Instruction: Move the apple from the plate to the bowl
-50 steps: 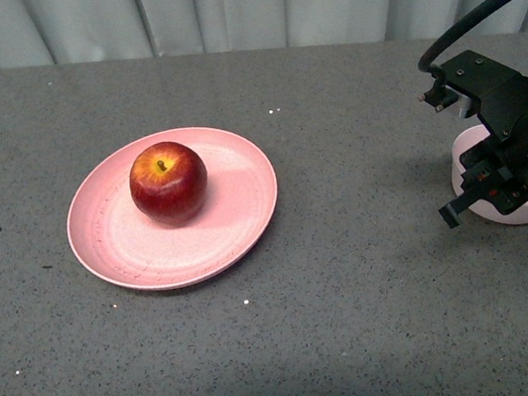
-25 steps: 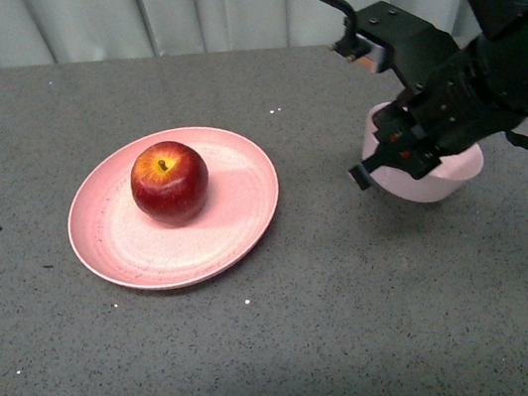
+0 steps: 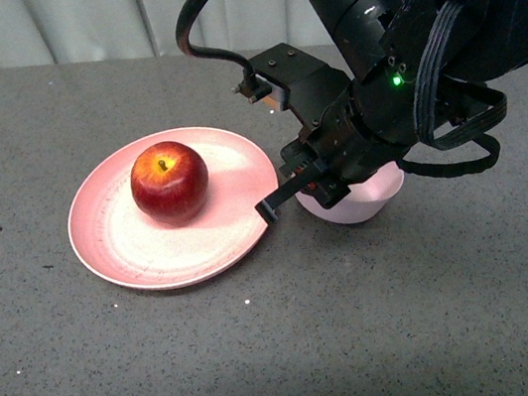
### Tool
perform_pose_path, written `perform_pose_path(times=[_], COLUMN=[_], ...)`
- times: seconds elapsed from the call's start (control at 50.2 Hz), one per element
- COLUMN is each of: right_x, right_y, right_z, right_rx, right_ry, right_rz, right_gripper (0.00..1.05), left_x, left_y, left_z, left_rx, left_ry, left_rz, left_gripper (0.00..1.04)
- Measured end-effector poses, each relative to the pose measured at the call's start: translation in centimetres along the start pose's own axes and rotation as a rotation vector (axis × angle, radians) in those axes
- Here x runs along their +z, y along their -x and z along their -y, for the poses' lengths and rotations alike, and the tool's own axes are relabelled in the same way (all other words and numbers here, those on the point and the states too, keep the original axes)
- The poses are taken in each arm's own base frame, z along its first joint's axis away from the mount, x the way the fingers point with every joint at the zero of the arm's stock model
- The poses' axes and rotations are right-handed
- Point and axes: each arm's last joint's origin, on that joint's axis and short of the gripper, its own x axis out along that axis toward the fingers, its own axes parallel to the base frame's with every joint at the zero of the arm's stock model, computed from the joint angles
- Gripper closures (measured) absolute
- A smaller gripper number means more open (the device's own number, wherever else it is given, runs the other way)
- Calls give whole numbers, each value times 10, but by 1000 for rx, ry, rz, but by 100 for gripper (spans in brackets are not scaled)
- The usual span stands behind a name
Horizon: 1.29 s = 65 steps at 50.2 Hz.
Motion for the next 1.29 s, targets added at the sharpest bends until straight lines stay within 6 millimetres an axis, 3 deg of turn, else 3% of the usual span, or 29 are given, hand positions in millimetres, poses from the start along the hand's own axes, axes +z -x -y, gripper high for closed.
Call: perform_pose_path(times=[0.159,0.438,0.557,0.677,0.776,0.915,0.995,1.095,1.194,1.294], right_x=[0,-11,-11,-20,-43,-98,-129,-150,-166,-168], right_y=[-3,7,29,72,106,150,171,189,205,216], right_z=[1,17,28,41,47,47,42,36,30,24], right_rx=[-5,-32,-77,-196,-295,-428,-484,-543,-645,-642], right_ry=[-2,-73,-109,-144,-183,-245,-276,-258,-290,-300], right_rz=[21,103,200,353,457,545,553,626,849,885], right_gripper=[101,50,32,8,10,9,9,10,31,52], left_x=[0,0,0,0,0,0,0,0,0,0], left_y=[0,0,0,0,0,0,0,0,0,0], left_z=[0,0,0,0,0,0,0,0,0,0], left_rx=[0,0,0,0,0,0,0,0,0,0], left_ry=[0,0,0,0,0,0,0,0,0,0], left_rz=[0,0,0,0,0,0,0,0,2,1], left_gripper=[7,7,7,7,7,7,7,7,7,7])
